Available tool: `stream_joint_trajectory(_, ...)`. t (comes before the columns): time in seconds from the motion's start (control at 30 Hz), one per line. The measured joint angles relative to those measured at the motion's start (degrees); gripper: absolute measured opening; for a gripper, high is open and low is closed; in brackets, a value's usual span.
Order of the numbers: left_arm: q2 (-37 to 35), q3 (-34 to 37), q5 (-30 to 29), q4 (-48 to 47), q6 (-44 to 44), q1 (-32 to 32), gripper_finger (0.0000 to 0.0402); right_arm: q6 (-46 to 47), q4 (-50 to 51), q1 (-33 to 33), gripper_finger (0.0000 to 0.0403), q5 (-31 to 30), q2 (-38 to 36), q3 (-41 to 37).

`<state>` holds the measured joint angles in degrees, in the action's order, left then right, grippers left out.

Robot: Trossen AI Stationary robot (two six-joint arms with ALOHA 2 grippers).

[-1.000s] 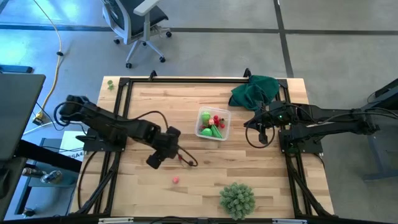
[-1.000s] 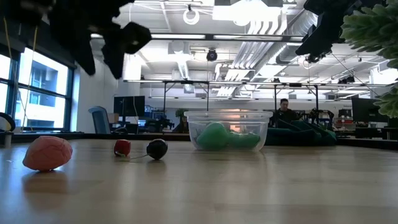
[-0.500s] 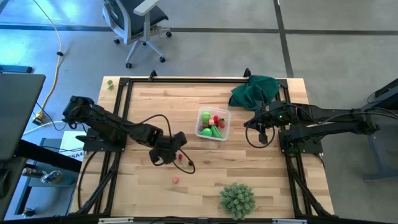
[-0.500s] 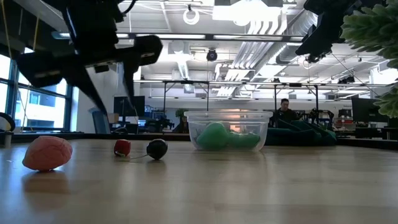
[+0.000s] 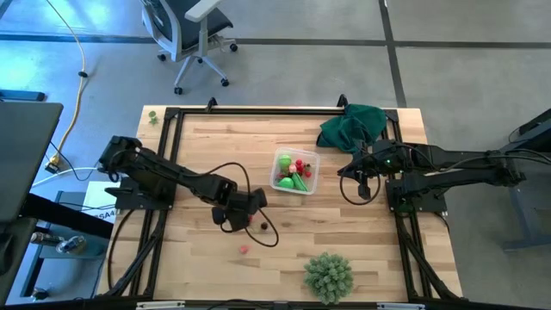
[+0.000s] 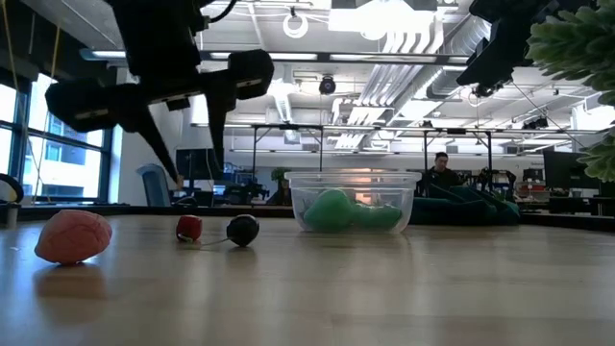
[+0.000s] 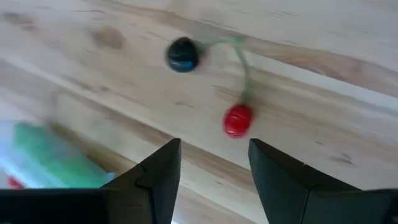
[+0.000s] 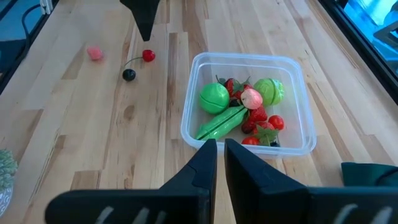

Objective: Pick and placing Produce into tupperware
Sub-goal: Put the red cherry into the transparent bin

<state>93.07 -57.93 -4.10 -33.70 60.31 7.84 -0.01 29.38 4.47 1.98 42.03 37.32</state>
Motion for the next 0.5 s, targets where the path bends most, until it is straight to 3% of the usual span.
stream_joint_trajectory(0.17,4.53,-5.70,0.05,-7.88,3.99,0.02,0.0177,0.00,0.00,0.00,0.0024,0.00,-0.01,0.00)
stream_joint_trajectory(0.5,13.19,-11.81,2.25,-13.02,8.77,0.00,0.0177,-0.02,0.05,0.00,0.0024,0.00,0.01,0.00)
